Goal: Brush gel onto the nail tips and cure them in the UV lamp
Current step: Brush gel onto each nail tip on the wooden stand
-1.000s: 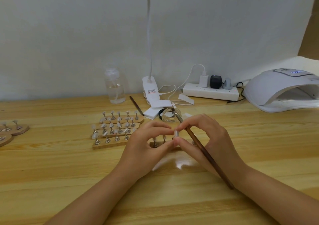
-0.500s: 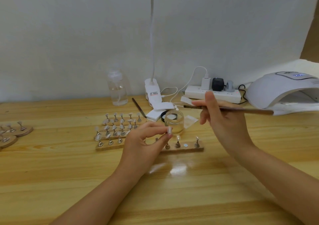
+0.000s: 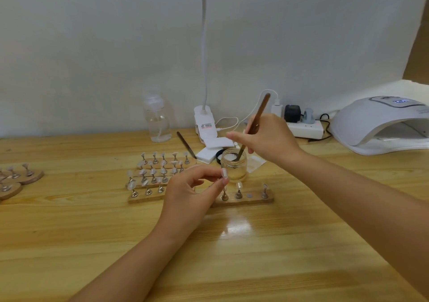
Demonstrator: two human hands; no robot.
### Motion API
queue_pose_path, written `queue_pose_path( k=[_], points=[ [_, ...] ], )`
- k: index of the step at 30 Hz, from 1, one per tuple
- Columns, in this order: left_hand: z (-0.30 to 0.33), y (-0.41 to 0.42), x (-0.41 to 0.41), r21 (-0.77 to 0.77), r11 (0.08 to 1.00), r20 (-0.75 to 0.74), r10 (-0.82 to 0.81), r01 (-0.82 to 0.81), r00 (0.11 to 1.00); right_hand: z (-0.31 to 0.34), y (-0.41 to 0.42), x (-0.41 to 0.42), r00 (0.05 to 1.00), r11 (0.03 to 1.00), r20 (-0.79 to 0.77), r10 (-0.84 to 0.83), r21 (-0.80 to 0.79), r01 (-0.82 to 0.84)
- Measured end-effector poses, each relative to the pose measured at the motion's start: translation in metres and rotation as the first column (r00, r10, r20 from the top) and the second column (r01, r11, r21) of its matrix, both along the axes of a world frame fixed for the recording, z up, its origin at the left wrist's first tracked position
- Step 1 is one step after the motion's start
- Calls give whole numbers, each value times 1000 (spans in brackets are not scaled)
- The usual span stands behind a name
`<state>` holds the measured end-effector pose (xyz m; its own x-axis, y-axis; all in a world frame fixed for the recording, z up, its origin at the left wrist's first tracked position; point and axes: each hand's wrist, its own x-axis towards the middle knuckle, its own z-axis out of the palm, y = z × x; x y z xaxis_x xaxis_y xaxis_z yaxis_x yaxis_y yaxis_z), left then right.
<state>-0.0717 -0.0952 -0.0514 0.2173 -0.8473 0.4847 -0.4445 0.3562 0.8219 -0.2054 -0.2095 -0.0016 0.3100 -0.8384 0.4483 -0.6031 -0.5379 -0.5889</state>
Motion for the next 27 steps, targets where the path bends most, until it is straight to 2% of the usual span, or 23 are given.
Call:
queue_pose_path(
  k=[2,7,11,15,20,25,27],
  points=[
    [1,0,-1,4,1000,-1,1,-1,1000,-5,-2,6,998,1000,-61,-23,-14,22],
    [1,1,-1,13,1000,-9,-1,1,1000,-11,-1,8,993,999,-105,-51,-9,51],
    [2,1,-1,27,1000,-26,3,-2,1000,-4,-3,2,997,999,53,-49,23,48],
    [2,2,-1,34,999,-32,4,-3,999,2,-7,-9,967,988,217,-137,100,118],
    [2,1,-2,39,999,-27,5,-4,1000,0,-8,-19,942,974,279,-188,173,144],
    [1,1,-2,28,1000,-22,9,-8,1000,1,-6,-26,921,974,332,-205,159,160],
    [1,1,-2,19,1000,-12,9,-9,1000,1,-2,-28,889,976,410,-203,159,149]
  ],
)
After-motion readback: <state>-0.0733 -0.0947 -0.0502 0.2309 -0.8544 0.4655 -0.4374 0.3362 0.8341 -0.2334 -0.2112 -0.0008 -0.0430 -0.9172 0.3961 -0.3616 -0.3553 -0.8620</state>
